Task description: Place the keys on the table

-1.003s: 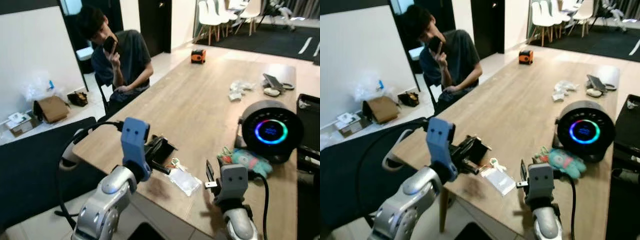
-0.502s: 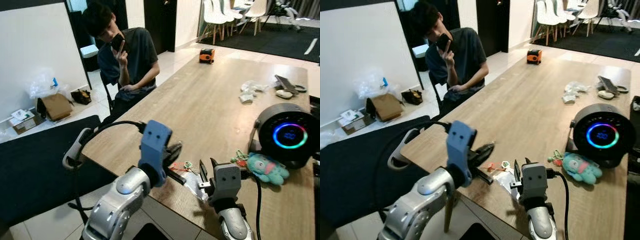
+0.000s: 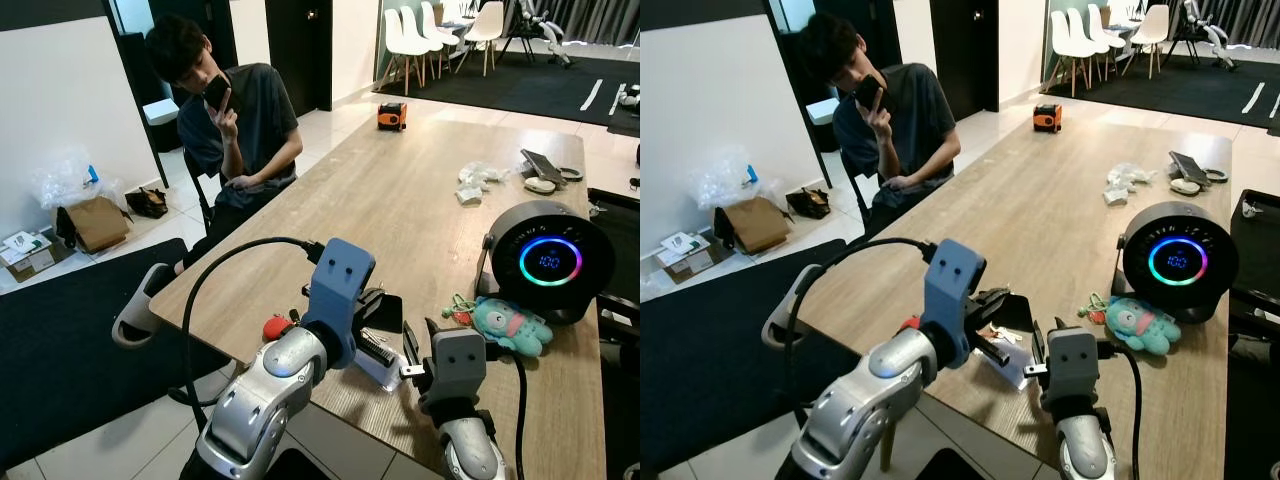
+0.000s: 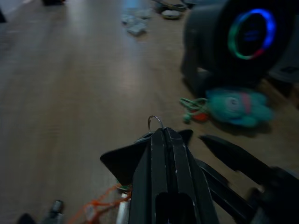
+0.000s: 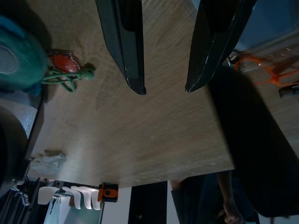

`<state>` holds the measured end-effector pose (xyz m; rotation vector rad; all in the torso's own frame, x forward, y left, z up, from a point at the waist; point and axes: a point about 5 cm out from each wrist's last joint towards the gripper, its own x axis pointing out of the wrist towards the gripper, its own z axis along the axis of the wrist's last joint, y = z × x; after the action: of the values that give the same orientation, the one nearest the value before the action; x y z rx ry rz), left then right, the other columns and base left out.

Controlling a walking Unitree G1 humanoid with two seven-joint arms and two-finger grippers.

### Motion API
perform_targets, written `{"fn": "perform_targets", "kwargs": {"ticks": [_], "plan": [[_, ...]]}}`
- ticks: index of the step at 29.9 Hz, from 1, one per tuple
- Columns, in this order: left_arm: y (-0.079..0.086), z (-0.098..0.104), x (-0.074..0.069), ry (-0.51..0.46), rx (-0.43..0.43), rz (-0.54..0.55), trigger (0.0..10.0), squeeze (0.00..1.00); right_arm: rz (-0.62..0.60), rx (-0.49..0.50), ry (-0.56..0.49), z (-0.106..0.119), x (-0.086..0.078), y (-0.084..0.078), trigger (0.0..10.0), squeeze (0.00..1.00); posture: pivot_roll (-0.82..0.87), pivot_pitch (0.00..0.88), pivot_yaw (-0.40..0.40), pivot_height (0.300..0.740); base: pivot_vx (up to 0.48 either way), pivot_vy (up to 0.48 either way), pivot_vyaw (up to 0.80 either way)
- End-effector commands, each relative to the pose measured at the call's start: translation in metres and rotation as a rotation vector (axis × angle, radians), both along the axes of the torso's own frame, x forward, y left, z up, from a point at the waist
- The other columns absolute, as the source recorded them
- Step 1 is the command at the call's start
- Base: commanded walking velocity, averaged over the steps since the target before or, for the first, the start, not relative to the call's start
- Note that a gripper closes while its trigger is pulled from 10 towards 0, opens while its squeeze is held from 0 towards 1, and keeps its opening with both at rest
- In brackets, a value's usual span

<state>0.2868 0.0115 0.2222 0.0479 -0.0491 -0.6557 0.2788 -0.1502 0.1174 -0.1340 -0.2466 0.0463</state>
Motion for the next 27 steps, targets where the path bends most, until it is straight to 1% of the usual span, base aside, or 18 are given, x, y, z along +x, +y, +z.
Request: {"fn": "perform_targets", "kwargs": {"ticks": [1,2,5,6,8,10,13,14,18,20,21,22,23,24,25,27], "plan": [[-0.001,-0.003,0.005,0.013,0.017,0.052,10.0,0.00,-0.003,-0.002,0.014,-0.003,-0.004,0.001,10.0,0.00,0.06,0.143,0.113,0.740,0.000,0.000,0.00],[-0.001,-0.003,0.005,0.013,0.017,0.052,10.0,0.00,-0.003,-0.002,0.014,-0.003,-0.004,0.001,10.0,0.00,0.06,0.143,0.113,0.740,0.000,0.000,0.00],[0.009,-0.010,0.018,0.044,0.049,0.191,10.0,0.00,-0.056,-0.003,0.018,-0.005,-0.009,-0.009,10.0,0.00,0.05,0.150,0.118,0.740,0.000,0.000,0.00],[0.009,-0.010,0.018,0.044,0.049,0.191,10.0,0.00,-0.056,-0.003,0.018,-0.005,-0.009,-0.009,10.0,0.00,0.05,0.150,0.118,0.740,0.000,0.000,0.00],[0.015,-0.016,0.023,0.057,0.067,0.242,10.0,0.00,-0.106,0.009,0.034,-0.008,-0.012,-0.018,10.0,0.00,0.05,0.154,0.122,0.740,0.000,0.000,0.00],[0.018,-0.021,0.025,0.067,0.079,0.268,10.0,0.00,-0.138,0.018,0.049,-0.011,-0.014,-0.025,10.0,0.00,0.04,0.155,0.125,0.740,0.000,0.000,0.00],[0.019,-0.026,0.026,0.087,0.079,0.286,10.0,0.03,-0.145,0.020,0.055,-0.013,-0.014,-0.027,10.0,0.00,0.04,0.154,0.126,0.740,0.000,0.000,0.00],[0.018,-0.028,0.026,0.097,0.070,0.286,10.0,1.00,-0.143,0.020,0.054,-0.012,-0.014,-0.026,10.0,0.00,0.04,0.154,0.126,0.740,0.000,0.000,0.00],[0.016,-0.029,0.025,0.117,0.036,0.276,10.0,1.00,-0.140,0.021,0.051,-0.011,-0.012,-0.024,10.0,0.00,0.04,0.153,0.126,0.740,0.000,0.000,0.00],[0.016,-0.023,0.024,0.149,-0.083,0.256,10.0,1.00,-0.134,0.022,0.051,-0.011,-0.011,-0.022,10.0,0.00,0.05,0.150,0.122,0.740,0.000,0.000,0.00],[0.019,-0.016,0.023,0.158,-0.173,0.247,10.0,1.00,-0.131,0.022,0.051,-0.011,-0.010,-0.021,10.0,0.00,0.05,0.148,0.120,0.740,0.000,0.000,0.00],[0.019,-0.016,0.023,0.158,-0.173,0.247,10.0,1.00,-0.131,0.022,0.051,-0.011,-0.010,-0.021,10.0,0.00,0.05,0.148,0.120,0.740,0.000,0.000,0.00],[0.021,-0.014,0.023,0.151,-0.193,0.249,10.0,1.00,-0.130,0.022,0.051,-0.010,-0.010,-0.020,10.0,0.00,0.05,0.148,0.120,0.740,0.000,0.000,0.00],[0.026,-0.010,0.023,0.136,-0.212,0.255,10.0,0.00,-0.128,0.022,0.049,-0.010,-0.009,-0.020,10.0,0.00,0.05,0.147,0.120,0.740,0.000,0.000,0.00],[0.030,-0.008,0.023,0.127,-0.224,0.259,10.0,0.00,-0.127,0.022,0.047,-0.009,-0.009,-0.020,10.0,0.00,0.05,0.147,0.120,0.740,0.000,0.000,0.00],[0.044,-0.007,0.024,0.085,-0.207,0.293,10.0,0.00,-0.124,0.021,0.043,-0.008,-0.007,-0.020,10.0,0.00,0.05,0.144,0.119,0.740,0.000,0.000,0.00]]}}
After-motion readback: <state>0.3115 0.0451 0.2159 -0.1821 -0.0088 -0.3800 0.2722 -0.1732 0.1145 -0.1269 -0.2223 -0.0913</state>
